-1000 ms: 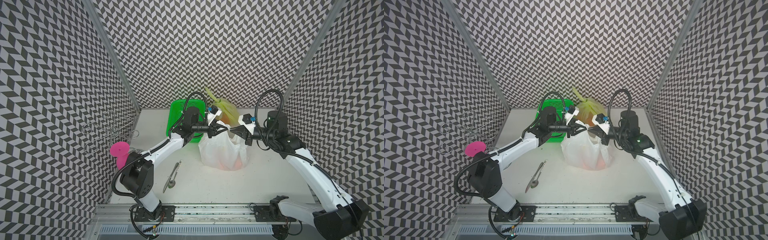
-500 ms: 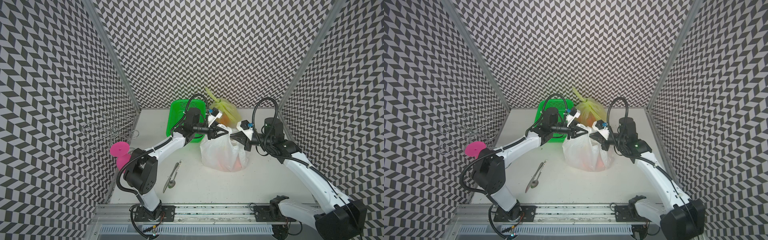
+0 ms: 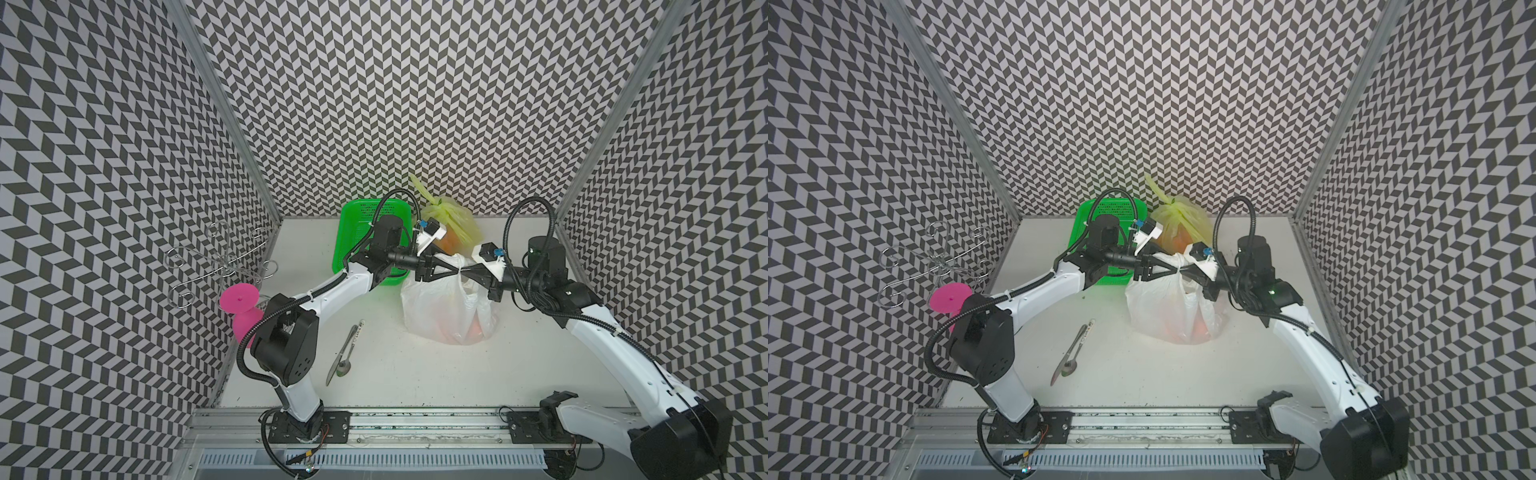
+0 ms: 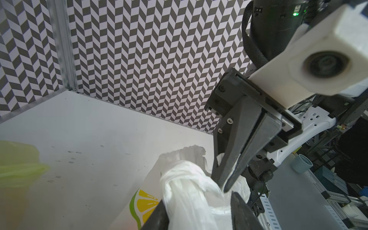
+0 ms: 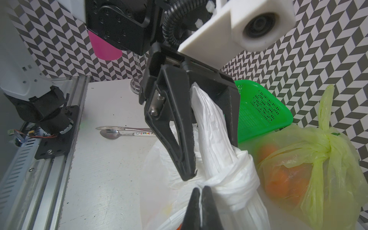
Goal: Place the oranges into plastic bags & tie knots
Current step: Tie the plastic bag at the center of the board.
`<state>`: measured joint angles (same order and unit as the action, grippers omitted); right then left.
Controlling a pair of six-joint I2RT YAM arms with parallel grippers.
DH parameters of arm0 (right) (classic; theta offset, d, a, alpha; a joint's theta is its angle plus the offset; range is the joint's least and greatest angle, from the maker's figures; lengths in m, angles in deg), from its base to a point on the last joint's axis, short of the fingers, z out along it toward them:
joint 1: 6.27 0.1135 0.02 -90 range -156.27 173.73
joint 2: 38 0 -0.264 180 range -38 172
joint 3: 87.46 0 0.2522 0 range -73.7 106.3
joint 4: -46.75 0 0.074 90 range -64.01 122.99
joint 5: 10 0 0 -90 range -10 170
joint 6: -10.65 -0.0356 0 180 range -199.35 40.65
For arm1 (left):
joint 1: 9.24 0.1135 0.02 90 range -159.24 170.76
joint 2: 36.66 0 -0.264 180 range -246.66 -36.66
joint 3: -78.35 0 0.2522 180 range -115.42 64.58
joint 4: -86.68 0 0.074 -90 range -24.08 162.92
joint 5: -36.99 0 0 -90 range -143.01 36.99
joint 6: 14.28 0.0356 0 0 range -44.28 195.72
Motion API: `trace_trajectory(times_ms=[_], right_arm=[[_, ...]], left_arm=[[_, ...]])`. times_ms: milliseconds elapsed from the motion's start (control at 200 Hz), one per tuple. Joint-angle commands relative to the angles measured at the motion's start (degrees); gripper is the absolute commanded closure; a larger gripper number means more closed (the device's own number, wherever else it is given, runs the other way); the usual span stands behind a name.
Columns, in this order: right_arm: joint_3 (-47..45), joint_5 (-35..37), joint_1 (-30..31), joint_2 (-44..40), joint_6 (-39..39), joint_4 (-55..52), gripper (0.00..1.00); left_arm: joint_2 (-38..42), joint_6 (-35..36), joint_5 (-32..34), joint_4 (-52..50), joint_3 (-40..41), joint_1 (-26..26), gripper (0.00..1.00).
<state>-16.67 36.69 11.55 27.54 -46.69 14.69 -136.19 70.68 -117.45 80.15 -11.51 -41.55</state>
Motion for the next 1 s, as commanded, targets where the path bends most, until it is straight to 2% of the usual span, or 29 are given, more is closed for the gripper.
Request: trace_trajectory(times_ms=[0,265,441,681,761,821,906,996], right_arm=[[-1.2,-1.0,0.0,-1.7,3.8,0.7,1.00],[-2.0,-2.4,0.0,-2.7,8.5,-0.3,1.00],[-2.4,-2.0,0.1,-2.8,9.4,-0.2,1.00],[-3.5,3.9,0.1,-3.2,11.6,-0.4,1.00],[-3.8,6.6,0.0,-3.8,12.0,-0.5,1.00],[-3.6,8.5,0.1,-4.5,12.4,-1.1,0.96],[-2.6,11.0,0.1,-5.5,12.5,-2.9,0.78],[-0.5,10.3,-0.1,-6.4,12.7,-6.7,0.66]], left_arm=[[-0.9,-0.5,-2.6,0.2,-2.5,-0.1,0.51],[-3.1,-2.3,-1.2,-0.7,-5.1,-0.7,0.51],[-4.8,-0.1,-0.8,-4.4,-7.7,-2.0,0.59],[-4.3,1.0,-0.9,-4.2,-8.0,-2.1,0.81],[-3.9,2.0,-0.8,-3.8,-8.2,-2.1,0.99],[-3.3,3.5,-0.7,-4.2,-8.3,-2.1,1.00],[-1.9,5.3,1.7,-3.9,-7.4,-2.1,1.00],[0.0,5.4,3.2,-1.1,-5.0,-2.1,1.00]])
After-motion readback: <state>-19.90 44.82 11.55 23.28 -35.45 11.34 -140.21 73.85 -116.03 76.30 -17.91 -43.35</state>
